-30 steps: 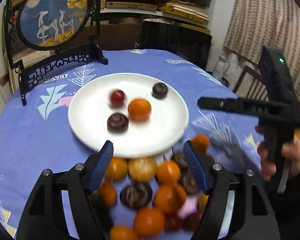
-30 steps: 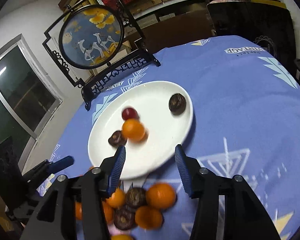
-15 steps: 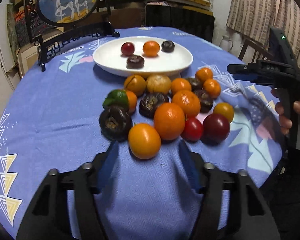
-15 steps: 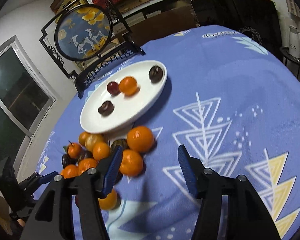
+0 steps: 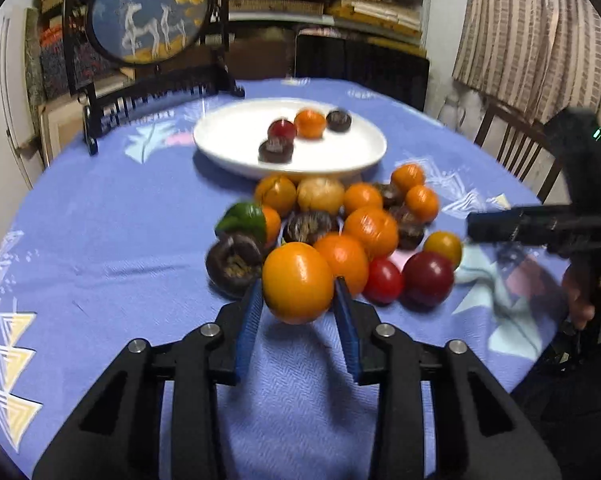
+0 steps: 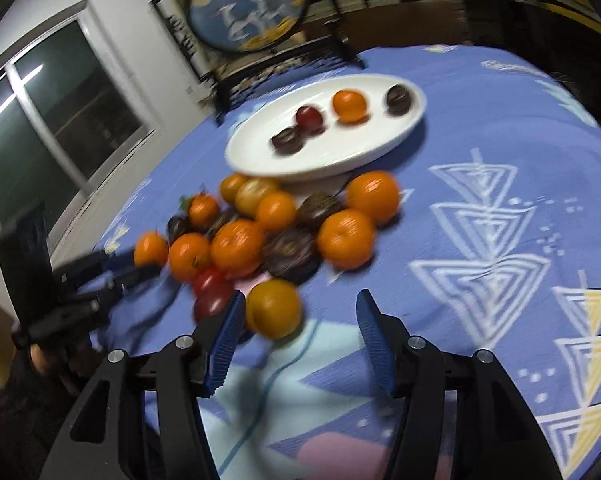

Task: Organize fruits
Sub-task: 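Place an orange tomato on the plate with the left gripper while the right places a yellow tomato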

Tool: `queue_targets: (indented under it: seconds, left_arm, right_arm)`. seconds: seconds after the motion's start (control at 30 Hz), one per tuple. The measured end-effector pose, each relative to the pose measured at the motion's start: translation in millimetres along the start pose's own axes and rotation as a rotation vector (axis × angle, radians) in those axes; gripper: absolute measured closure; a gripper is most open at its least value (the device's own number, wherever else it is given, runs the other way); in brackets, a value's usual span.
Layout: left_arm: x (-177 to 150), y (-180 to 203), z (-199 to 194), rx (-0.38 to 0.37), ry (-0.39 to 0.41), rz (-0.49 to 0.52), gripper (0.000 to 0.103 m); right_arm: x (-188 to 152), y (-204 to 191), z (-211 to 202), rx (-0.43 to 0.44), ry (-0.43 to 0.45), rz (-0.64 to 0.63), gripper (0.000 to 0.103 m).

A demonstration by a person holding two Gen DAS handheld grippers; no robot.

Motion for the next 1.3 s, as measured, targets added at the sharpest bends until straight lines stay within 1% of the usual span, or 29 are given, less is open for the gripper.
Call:
queue_targets:
  seconds: [0.2, 0.23, 0.27, 0.3, 0.43, 0.57, 0.67, 0.77, 0.9, 1.0, 1.07, 1.17, 1.23, 1.3]
  left_arm:
    - [-1.6, 4.8, 1.5, -0.013, -0.006, -0.004, 0.068]
    - [-2.2, 5.5, 1.6, -0.016, -0.006, -0.004, 0.068]
    - [-2.7, 5.9, 1.6, -0.02, -0.006, -0.005, 0.068]
    - [-2.8, 6.2, 1.9, -0.02, -0.006, -0.004, 0.068]
    - [-3.3, 6.8, 2.1, -0.023, -0.009, -0.001, 0.068]
    - [0.1, 8.0, 0.2, -0.028, 0.002, -0.001, 0.068]
    - [9.8, 10.6, -2.6, -0.029, 0.018, 0.009, 0.068]
    - [24.3, 12.1, -0.4, -0.04, 0.027, 0.01, 0.068]
    - [59.0, 15.8, 18.8, -0.067, 0.034, 0.006, 0.068]
    - [86.0, 21.3, 43.6, -0.098, 0.029, -0.009, 0.068]
    - [98.9, 25.8, 66.9, -0.096, 0.008, 0.001, 0.068]
    - [107.8, 28.3, 101.0, -0.091, -0.046, -0.006, 0.068]
    - [109.8, 28.2, 116.6, -0.079, -0.075, -0.006, 0.067]
    - [111.2, 26.2, 123.9, -0.081, -0.088, -0.025, 0.054]
  right_arm:
    - [-6.7, -11.4, 19.3, 0.05, -0.051, 0.009, 0.048]
    - [-6.8, -11.0, 21.6, 0.071, -0.049, 0.028, 0.052]
    - [-7.0, -10.1, 23.0, 0.104, -0.05, 0.052, 0.065]
    - [-7.7, -7.7, 23.2, 0.113, -0.051, 0.064, 0.067]
    - [-10.6, -6.9, 21.3, 0.143, -0.063, 0.085, 0.067]
    - [-4.8, -6.1, 6.5, 0.141, -0.025, 0.087, 0.067]
    - [8.9, -7.2, -11.5, 0.149, 0.023, 0.081, 0.067]
    - [31.3, -3.5, -21.9, 0.146, 0.064, 0.082, 0.067]
    - [70.7, 3.1, -24.1, 0.136, 0.105, 0.09, 0.067]
    - [100.7, 11.3, -9.8, 0.12, 0.122, 0.104, 0.067]
    - [115.7, 19.5, 3.1, 0.099, 0.127, 0.117, 0.067]
    - [132.5, 36.4, 30.3, 0.078, 0.107, 0.15, 0.067]
    - [137.4, 43.9, 44.2, 0.067, 0.097, 0.163, 0.065]
    - [140.1, 48.9, 50.5, 0.053, 0.108, 0.173, 0.058]
Point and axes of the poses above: each gripper's, at about its wrist camera, not at the fingertips, and z roughly the way its jaws point, y to its right, x to its top, the point moved 7 cm from there along z, roughly the way its jaws point, and after that the axes turned 4 degrees about y, right-handed, at the moved point
